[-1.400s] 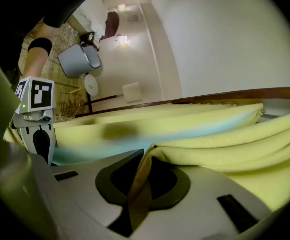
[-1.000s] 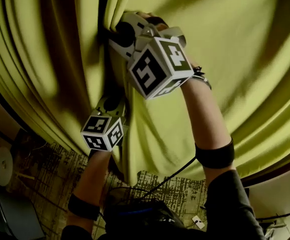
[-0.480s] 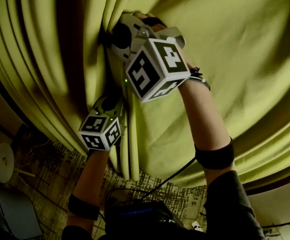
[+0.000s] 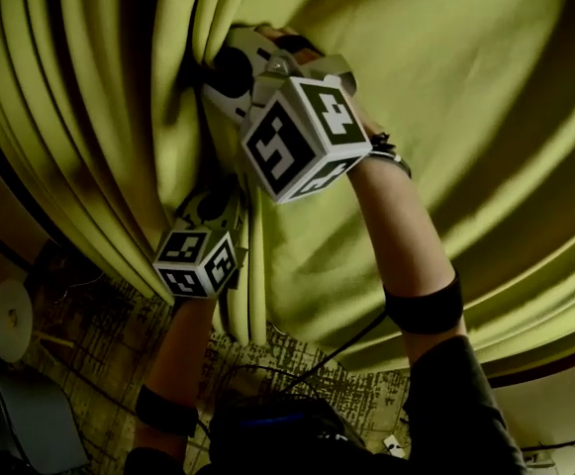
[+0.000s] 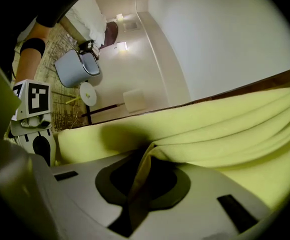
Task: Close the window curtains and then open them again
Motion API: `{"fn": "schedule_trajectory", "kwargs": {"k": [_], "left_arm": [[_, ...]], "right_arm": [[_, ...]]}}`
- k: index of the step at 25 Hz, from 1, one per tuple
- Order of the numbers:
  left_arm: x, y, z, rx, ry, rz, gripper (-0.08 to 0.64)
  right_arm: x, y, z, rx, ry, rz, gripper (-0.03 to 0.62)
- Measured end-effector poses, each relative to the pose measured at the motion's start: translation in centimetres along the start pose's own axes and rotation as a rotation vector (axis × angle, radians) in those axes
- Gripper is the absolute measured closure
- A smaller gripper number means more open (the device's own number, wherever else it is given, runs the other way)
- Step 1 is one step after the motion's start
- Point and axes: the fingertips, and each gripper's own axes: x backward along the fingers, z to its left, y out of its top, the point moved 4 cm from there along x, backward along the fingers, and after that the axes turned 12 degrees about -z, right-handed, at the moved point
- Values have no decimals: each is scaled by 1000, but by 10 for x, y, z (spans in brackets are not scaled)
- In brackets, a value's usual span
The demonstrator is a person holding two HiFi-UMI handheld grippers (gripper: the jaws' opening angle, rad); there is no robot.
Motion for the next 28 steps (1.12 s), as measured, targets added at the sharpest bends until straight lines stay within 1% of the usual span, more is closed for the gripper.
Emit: {"fn": "schedule_trajectory", "kwargs": {"k": [3,8,11,14,17,20,25,28], "left_arm": [[-1,3,-1,2,-25,1,559],[15,30,4,11,-82,16,559],[12,36,3,18,-118,28,559],[11,39,3,29,-137,33,559],[14,36,3,36,-138,40,559],[14,36,2,27,-132,49,559],[17,34,2,17,-100,75,559],[19,34,-2,11,-91,77,559]], "right_arm": [[7,-2,-9,-1,-29,37,552],[-6,19,-23,-13,-56,92,549],[-4,21,-32,-22,-85,124,549],[-3,24,-37,-25,-95,145,549],[-3,24,-35,-29,-96,152,549],[-1,26,-36,-37,-96,153,549],[-5,21,-27,-47,-82,122,549],[-4,21,-28,-52,-93,103,549]]}}
